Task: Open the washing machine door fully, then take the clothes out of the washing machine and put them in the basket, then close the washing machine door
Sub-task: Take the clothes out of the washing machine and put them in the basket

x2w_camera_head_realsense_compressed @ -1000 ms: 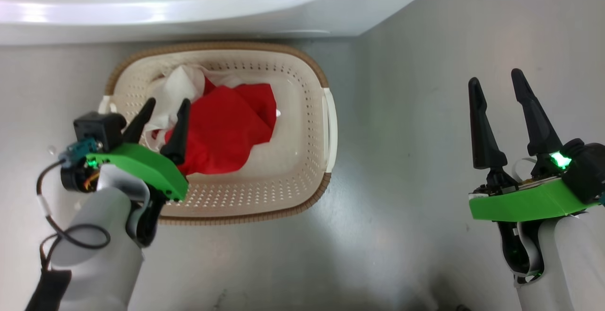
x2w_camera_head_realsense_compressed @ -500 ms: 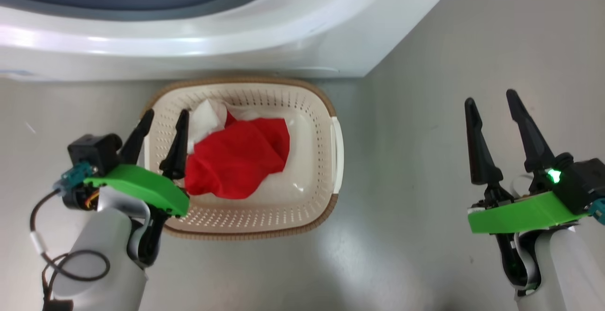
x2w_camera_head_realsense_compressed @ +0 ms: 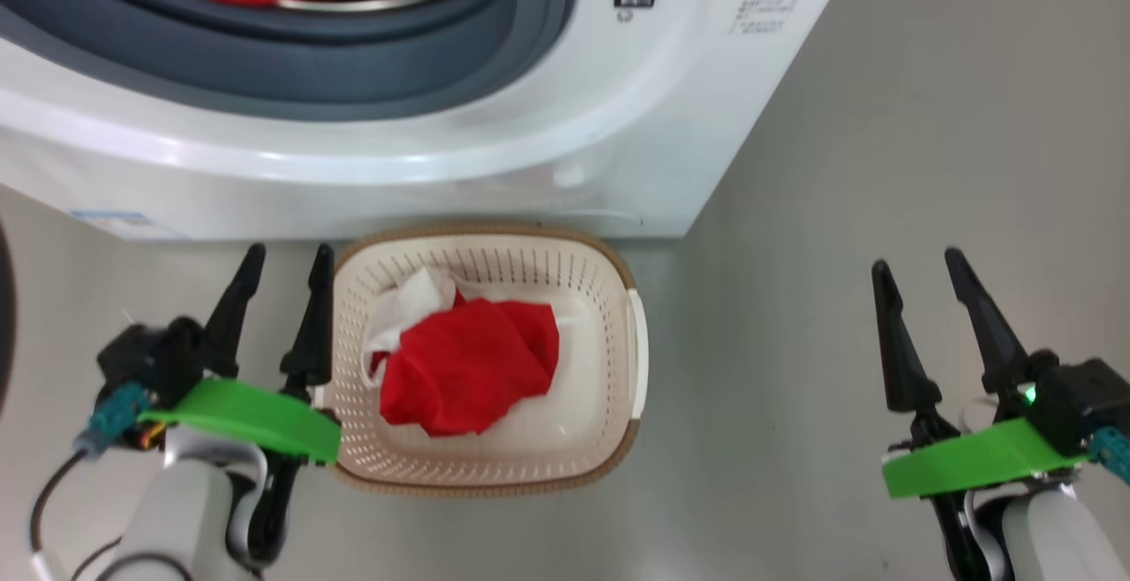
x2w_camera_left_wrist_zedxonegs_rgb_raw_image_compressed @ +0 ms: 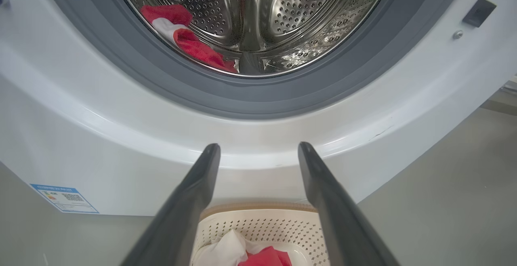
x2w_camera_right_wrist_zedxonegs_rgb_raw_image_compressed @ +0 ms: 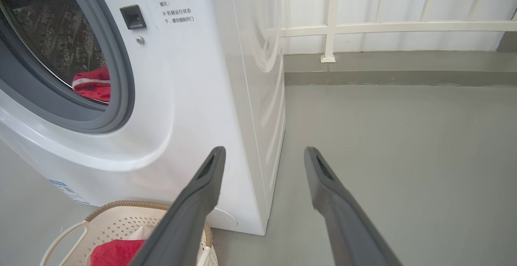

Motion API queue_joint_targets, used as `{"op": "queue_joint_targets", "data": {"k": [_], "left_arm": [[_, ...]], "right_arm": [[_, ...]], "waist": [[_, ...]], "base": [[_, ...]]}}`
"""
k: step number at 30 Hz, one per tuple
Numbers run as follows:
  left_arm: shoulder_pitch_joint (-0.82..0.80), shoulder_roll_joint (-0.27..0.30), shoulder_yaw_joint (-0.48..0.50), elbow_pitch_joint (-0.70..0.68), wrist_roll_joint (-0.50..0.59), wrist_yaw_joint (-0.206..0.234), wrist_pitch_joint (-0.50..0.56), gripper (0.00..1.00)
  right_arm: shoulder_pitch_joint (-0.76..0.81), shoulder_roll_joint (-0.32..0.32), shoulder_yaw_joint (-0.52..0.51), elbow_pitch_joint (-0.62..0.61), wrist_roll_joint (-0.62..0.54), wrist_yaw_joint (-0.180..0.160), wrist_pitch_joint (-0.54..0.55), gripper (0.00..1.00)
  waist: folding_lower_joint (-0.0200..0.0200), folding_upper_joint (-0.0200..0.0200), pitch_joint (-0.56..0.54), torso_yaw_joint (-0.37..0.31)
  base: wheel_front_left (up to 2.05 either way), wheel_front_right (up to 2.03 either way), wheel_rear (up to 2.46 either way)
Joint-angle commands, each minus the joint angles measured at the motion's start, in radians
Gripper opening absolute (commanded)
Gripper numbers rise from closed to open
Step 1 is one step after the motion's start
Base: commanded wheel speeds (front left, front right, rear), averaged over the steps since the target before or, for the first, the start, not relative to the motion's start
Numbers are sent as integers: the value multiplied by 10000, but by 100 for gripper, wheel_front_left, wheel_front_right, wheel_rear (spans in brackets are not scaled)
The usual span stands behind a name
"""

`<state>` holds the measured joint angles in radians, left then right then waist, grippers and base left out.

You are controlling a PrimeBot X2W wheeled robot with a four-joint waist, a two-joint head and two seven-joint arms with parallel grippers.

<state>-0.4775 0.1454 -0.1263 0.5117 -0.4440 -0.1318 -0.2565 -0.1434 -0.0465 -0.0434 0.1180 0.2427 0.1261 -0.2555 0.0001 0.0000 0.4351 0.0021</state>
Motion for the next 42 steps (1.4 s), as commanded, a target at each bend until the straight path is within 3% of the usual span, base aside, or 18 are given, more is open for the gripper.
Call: {"op": "queue_joint_targets", "data": {"k": [1, 22, 42], "left_arm": [[447, 228, 501, -550, 186, 11, -53, 100], [3620, -229, 1910, -3214, 1185, 11, -53, 100], [4621, -542, 2220, -4060, 1510, 11, -53, 100]], "right_arm": [[317, -37, 155, -162, -103, 46, -63, 100], [1955, -37, -170, -161, 32, 46, -63, 100], [2339, -37, -350, -279, 40, 46, -63, 100]], "waist": [[-1, 0, -733, 128], [-1, 0, -2638, 100], [-1, 0, -2754, 98]], "base": [[0, 0, 0], [0, 0, 0], [0, 0, 0]]}}
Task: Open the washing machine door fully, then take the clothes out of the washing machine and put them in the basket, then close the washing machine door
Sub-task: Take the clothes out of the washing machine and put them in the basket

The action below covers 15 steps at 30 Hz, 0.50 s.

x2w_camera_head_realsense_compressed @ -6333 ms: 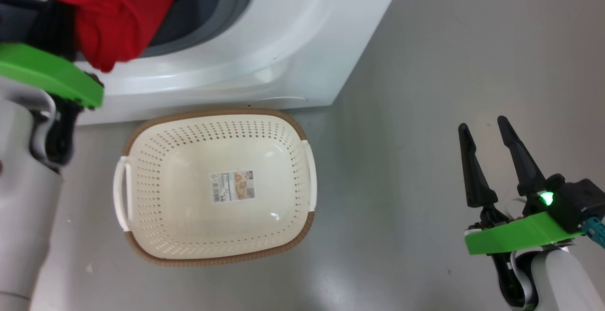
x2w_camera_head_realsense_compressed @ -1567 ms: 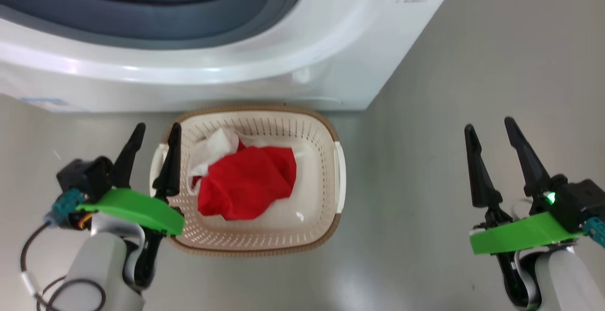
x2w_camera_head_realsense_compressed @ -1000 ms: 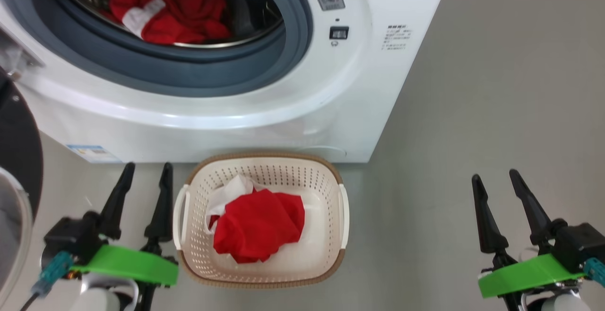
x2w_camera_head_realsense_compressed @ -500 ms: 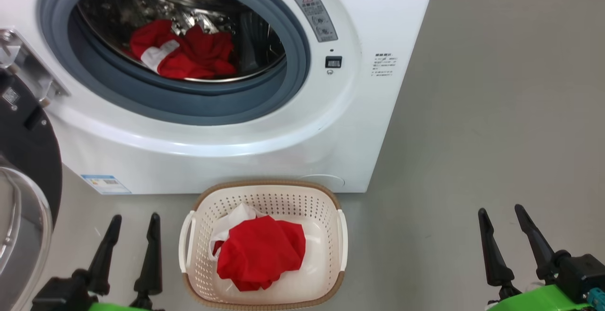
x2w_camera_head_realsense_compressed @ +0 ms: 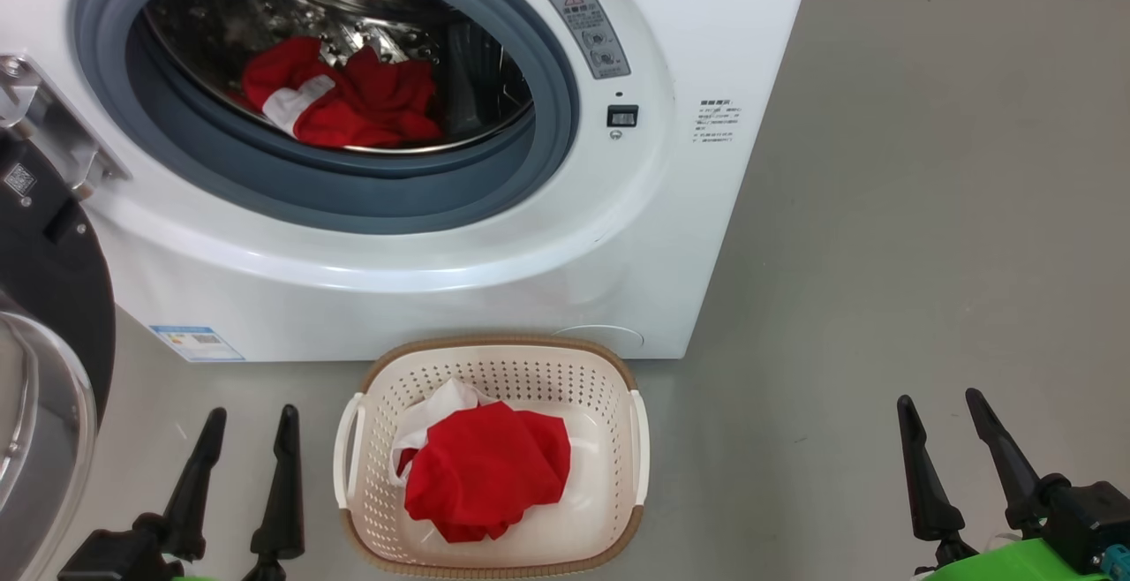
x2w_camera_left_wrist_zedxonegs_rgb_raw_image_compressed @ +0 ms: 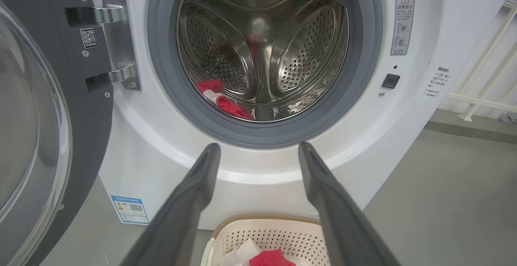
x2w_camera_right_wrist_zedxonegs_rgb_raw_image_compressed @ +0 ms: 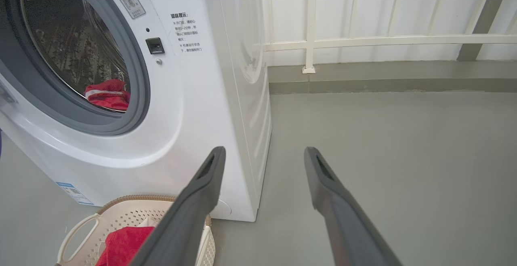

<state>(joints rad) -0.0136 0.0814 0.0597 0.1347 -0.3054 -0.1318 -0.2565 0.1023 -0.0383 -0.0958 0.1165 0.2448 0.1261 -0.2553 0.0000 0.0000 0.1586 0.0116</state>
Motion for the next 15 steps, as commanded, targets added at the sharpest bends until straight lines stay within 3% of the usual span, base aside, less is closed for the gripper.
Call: {"op": "queue_joint_targets", "data": {"k": [1, 10, 15], "left_arm": [[-31, 96, 350, -280, 123, 11, -53, 100], [-618, 246, -101, 13, 149, 11, -53, 100], [-1761, 605, -547, 671, 174, 11, -53, 100]], "right_arm": [[-120, -120, 180, -265, 25, 46, -65, 100], [-343, -120, 332, -274, 123, 46, -65, 100], [-743, -120, 520, -291, 232, 46, -65, 100]], "waist": [[0, 0, 21, 3], [0, 0, 507, 55], [0, 0, 1156, -14]], "base": [[0, 0, 0], [0, 0, 0], [0, 0, 0]]}}
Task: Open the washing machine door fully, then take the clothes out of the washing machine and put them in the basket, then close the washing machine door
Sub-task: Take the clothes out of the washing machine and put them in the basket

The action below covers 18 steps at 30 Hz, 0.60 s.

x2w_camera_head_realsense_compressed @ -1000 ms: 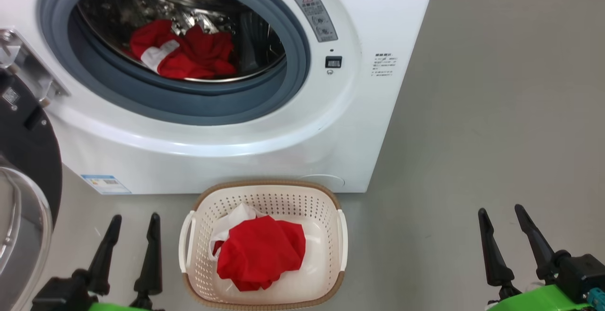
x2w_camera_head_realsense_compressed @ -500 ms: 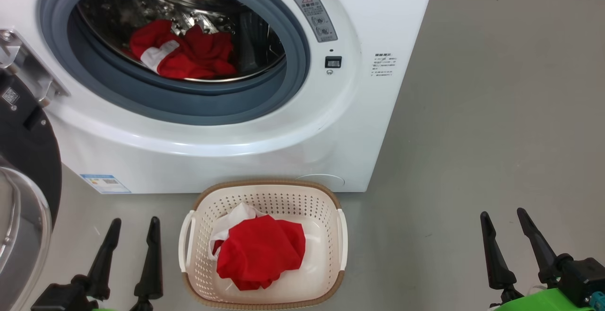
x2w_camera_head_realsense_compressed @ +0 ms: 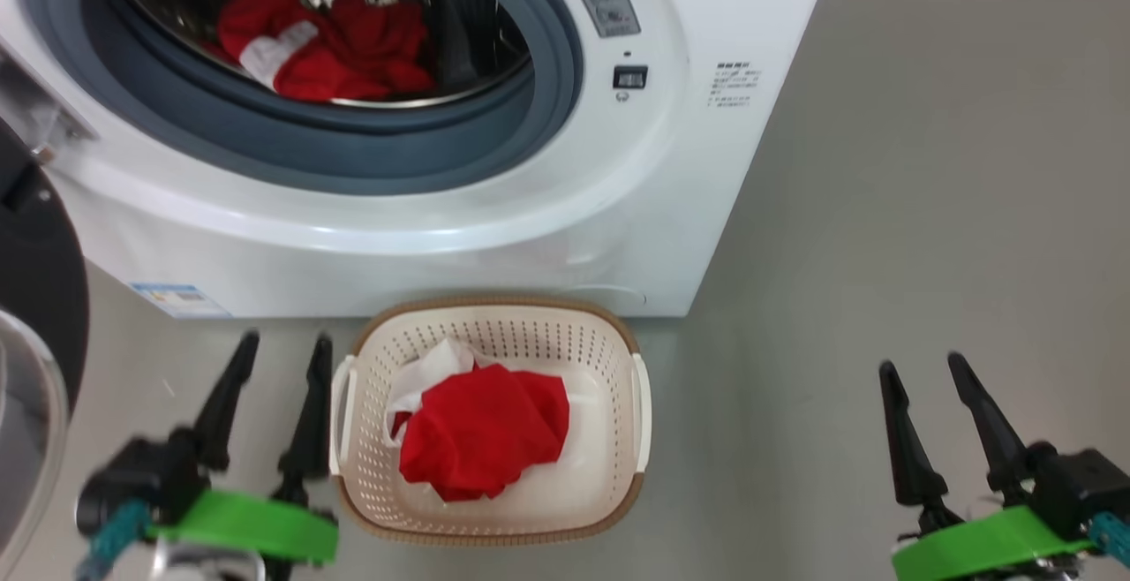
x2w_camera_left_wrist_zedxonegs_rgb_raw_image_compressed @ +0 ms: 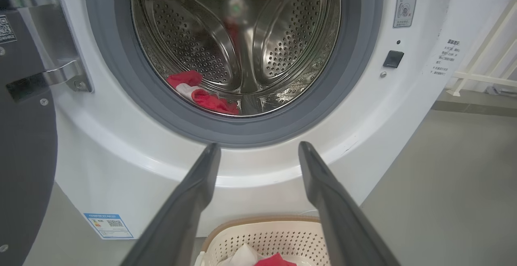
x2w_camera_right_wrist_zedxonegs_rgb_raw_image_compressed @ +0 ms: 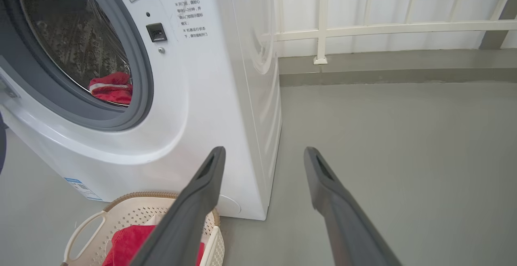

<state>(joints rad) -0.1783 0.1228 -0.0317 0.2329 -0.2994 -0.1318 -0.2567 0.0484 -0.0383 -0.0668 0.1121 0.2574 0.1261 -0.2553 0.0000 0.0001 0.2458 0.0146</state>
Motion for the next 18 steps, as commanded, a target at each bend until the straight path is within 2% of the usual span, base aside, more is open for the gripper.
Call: {"op": "queue_joint_targets", "data": {"k": [1, 10, 18], "left_arm": [[-408, 274, 275, -128, 106, 11, -51, 100], [-4096, 1201, -544, 2127, 306, 11, 128, 100], [-7435, 1696, -1053, 4268, 675, 53, 1121, 100]], "right_arm": [[-298, -120, 280, -251, 128, 46, -65, 100], [-1203, -120, 614, -292, 399, 46, -65, 100], [-1996, -120, 797, -388, 678, 46, -65, 100]], "waist": [[0, -1, 433, -80], [0, -1, 1955, -429], [0, -1, 3197, -709]], "base": [[0, 0, 0], [0, 0, 0], [0, 0, 0]]}}
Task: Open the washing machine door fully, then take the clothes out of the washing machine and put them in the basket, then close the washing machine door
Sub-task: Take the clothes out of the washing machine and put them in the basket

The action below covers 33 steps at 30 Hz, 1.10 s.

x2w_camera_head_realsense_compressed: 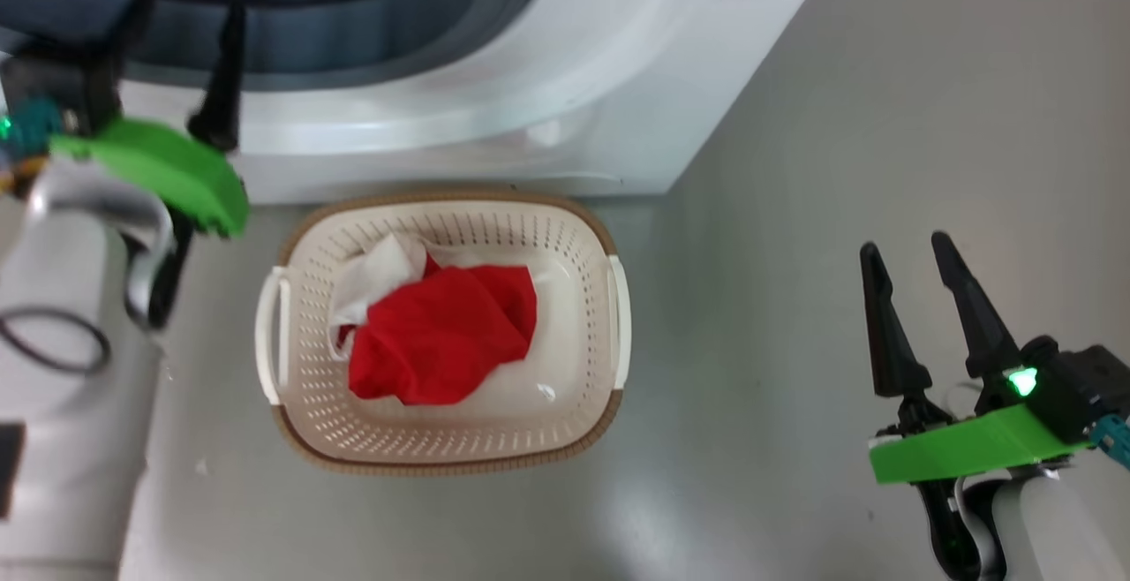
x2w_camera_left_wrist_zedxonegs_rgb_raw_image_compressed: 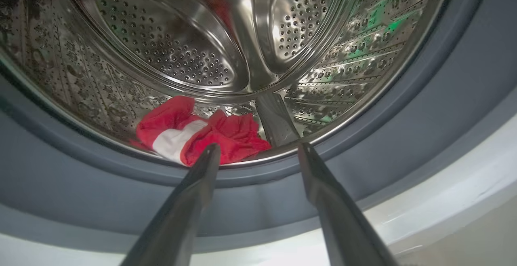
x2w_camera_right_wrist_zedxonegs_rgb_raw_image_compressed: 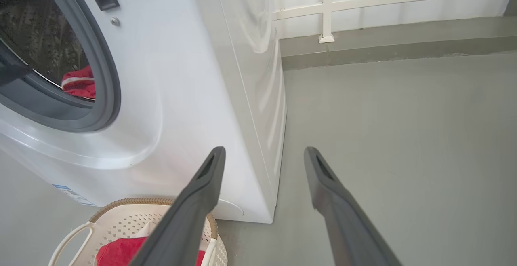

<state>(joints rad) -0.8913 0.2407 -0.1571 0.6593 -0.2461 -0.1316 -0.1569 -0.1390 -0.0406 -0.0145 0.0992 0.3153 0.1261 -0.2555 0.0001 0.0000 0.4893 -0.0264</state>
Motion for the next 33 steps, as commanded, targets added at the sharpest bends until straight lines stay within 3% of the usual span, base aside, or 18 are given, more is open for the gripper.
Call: {"op": "queue_joint_targets", "data": {"k": [1, 16, 33], "left_arm": [[-666, 555, 145, 265, 224, 87, 220, 100], [-4042, 848, -842, 3623, 1286, 461, 689, 100], [-5520, 1357, -1839, 5812, 2097, 720, 761, 100]], "right_arm": [[-198, -97, 295, -262, 129, 46, -63, 100], [-735, -97, 525, -260, 250, 46, -63, 100], [-842, -97, 951, -298, 421, 46, -63, 100]], "waist": [[-1, 0, 867, -336], [-1, 0, 1459, -632], [-1, 0, 1725, -1106]], "base": [[0, 0, 0], [0, 0, 0], [0, 0, 0]]}}
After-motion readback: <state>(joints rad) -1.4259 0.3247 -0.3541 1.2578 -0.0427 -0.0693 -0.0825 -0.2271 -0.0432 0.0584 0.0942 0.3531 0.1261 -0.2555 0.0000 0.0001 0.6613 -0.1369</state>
